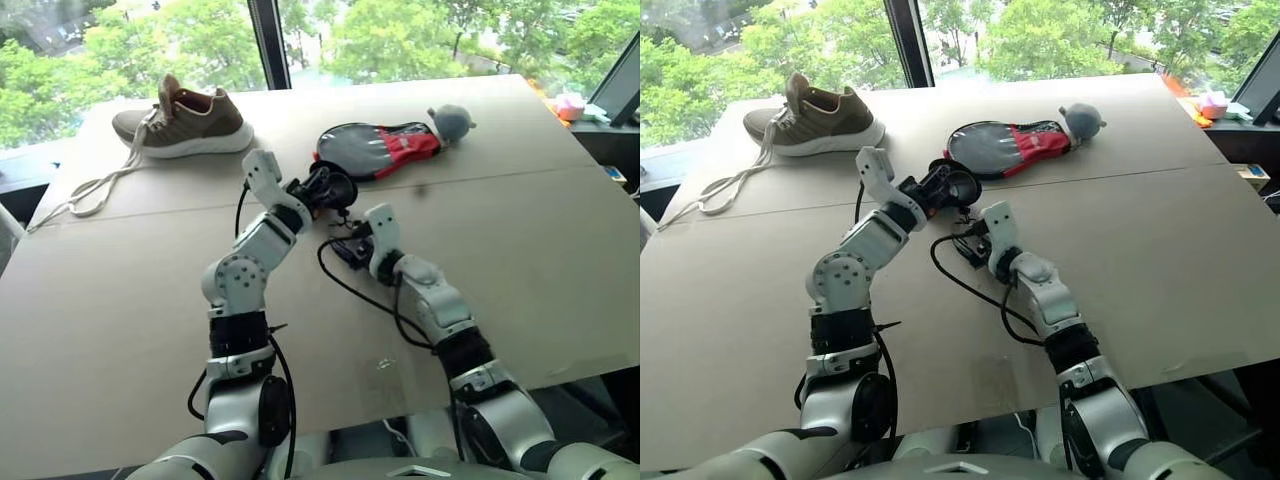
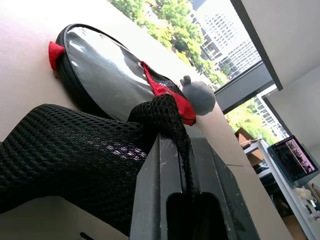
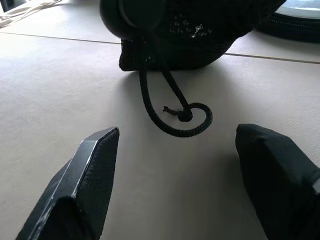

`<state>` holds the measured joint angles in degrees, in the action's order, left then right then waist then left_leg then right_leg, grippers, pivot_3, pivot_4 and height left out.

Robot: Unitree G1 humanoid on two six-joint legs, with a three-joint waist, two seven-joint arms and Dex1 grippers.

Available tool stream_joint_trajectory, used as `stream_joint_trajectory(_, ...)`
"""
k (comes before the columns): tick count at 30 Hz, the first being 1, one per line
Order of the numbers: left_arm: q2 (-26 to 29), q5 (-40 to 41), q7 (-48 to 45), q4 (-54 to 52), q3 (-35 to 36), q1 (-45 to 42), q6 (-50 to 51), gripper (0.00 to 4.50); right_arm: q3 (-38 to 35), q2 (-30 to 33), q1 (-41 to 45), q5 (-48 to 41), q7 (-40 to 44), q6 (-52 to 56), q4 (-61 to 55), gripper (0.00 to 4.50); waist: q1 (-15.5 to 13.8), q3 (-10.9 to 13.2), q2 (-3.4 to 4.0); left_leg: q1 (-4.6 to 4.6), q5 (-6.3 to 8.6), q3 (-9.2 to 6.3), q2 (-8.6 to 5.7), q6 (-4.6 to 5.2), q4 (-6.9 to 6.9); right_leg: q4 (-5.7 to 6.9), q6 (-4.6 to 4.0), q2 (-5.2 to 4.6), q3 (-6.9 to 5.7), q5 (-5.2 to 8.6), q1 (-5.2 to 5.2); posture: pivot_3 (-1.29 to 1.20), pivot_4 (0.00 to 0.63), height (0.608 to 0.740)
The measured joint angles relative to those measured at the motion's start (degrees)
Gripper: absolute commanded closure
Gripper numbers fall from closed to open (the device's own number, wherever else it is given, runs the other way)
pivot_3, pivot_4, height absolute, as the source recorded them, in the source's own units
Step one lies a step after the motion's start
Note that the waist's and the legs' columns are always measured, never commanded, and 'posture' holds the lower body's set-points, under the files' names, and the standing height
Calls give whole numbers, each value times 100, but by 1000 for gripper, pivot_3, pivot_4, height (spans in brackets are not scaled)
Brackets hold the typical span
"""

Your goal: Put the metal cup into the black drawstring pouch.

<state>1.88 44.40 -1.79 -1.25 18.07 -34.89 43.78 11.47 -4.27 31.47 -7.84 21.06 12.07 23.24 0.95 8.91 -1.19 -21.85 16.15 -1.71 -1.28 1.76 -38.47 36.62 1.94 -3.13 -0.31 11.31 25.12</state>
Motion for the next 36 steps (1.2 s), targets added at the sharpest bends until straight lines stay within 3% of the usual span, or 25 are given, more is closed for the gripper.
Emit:
stream_joint_trajectory(4,12,68,36,-1,27,0,37,4500,-47,-196,247,112,-62,-484,591,787,1,0,0,0,0,-2,0,-1,0,2,0,0,0,0,0,0,150,740)
stream_joint_trajectory(6,15,80,42,-1,47,-3,43,4500,-115,-299,413,137,-110,-696,925,1294,7,0,0,1,0,0,0,-1,0,2,0,0,1,0,0,0,150,740)
stream_joint_trajectory(8,16,81,55,-1,45,-7,52,4500,-151,-320,508,144,-147,-915,1160,2005,3,0,0,0,0,-1,0,-1,0,1,0,0,0,0,0,0,150,740)
stream_joint_trajectory(13,33,80,74,-11,41,-6,59,4500,-202,-321,580,194,-140,-1284,1450,4439,1,0,0,1,0,-1,-1,-1,0,1,0,-2,3,0,-1,0,150,740)
stream_joint_trajectory(22,72,81,56,-30,51,-4,62,4500,8,-80,465,654,-165,-1379,1243,4439,-10,0,0,-2,-1,-4,-1,-2,0,2,0,-4,11,0,0,0,150,740)
stream_joint_trajectory(26,87,360,-232,-193,267,60,-135,4500,229,819,373,1502,-403,-1363,588,4439,-19,0,1,-12,-1,-1,-8,-2,-2,-3,0,-12,8,0,6,0,150,740)
stream_joint_trajectory(30,83,860,-501,-454,513,59,-339,3549,191,1492,522,1988,-526,-1364,37,4500,-1,1,1,-12,-1,2,-2,-3,3,-7,0,-5,11,0,10,0,150,740)
stream_joint_trajectory(31,186,944,-620,-517,508,60,-337,2954,103,1684,700,2020,-525,-1333,-70,4500,3,3,2,-11,-1,4,-2,-4,3,-5,0,-2,9,0,11,0,150,740)
stream_joint_trajectory(32,290,984,-699,-550,505,60,-328,2698,-7,1834,895,2031,-526,-1306,-151,4500,5,4,3,-11,-2,7,-1,-4,3,-2,0,0,9,0,13,0,150,740)
stream_joint_trajectory(34,476,1014,-799,-611,499,67,-309,1752,-250,2161,1405,2085,-535,-1286,-352,4500,6,4,3,-6,-2,7,-1,-4,4,0,0,2,7,0,10,0,150,740)
stream_joint_trajectory(36,594,1090,-873,-645,498,156,-287,1752,-376,2345,1882,2135,-546,-1346,-557,4500,7,3,1,-3,-2,7,1,-4,6,-2,-1,3,8,0,8,0,150,740)
